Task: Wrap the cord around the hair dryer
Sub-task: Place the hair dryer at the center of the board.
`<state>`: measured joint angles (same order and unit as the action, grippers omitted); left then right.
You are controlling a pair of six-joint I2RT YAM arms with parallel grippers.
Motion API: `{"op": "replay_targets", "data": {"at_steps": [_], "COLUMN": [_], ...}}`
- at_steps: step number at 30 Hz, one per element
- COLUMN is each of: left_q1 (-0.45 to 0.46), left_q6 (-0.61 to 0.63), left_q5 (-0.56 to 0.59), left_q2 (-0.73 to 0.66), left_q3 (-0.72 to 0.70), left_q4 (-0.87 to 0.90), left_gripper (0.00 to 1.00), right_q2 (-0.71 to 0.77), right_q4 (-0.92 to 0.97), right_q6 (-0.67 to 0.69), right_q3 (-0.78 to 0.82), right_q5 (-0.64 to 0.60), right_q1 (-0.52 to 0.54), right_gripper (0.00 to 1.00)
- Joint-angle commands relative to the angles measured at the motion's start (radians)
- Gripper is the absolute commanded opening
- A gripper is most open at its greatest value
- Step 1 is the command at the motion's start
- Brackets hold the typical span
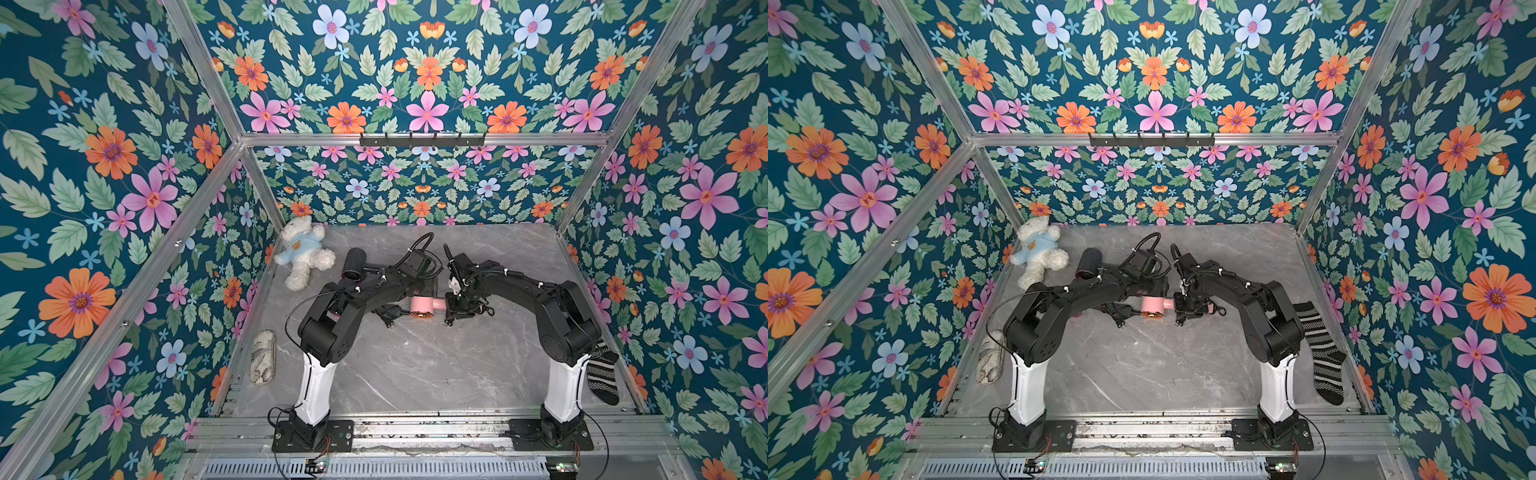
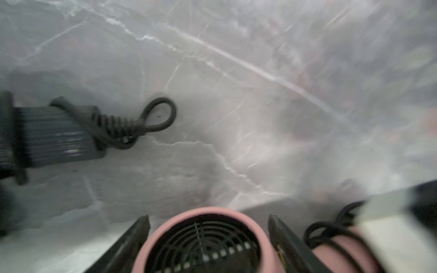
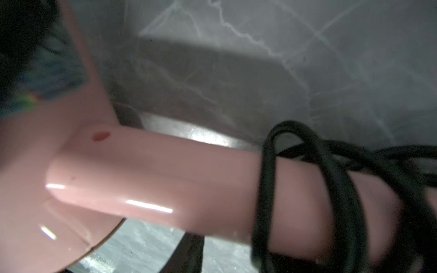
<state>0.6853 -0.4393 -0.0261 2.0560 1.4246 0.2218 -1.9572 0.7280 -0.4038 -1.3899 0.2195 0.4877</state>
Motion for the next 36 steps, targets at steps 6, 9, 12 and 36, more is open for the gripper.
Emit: {"op": "replay_targets", "data": {"at_steps": [6,9,12,36], "left_q1": [-0.001,-0.003,-0.003,-0.254], "left_q6": [0.106,0.112,0.130,0.435], "left_q5": [0.049,0.065,0.082,0.535], "left_q2": [0.001,-0.005,-0.024,-0.532], "left_q3": [0.004,0.018,0.026,-0.456], "left_q4": [0.060,0.070,0.070,-0.278], "left_gripper": [0.97,0.99,0.99,0.99], "right_q2": [0.017,0.047,0.101,0.707], "right_q4": [0.006,0.018,0.027,-0.679], "right_q6": [0.006,0.003,-0.006,0.433], "right_q3": [-0.009,-0.005,0.018,0.535], "right_q5": [-0.020,0.009,0.049,-0.255], "right_q1": [0.000,0.000,-0.001,-0.414], "right_gripper": [0.41,0.44,0.45,0.99]}}
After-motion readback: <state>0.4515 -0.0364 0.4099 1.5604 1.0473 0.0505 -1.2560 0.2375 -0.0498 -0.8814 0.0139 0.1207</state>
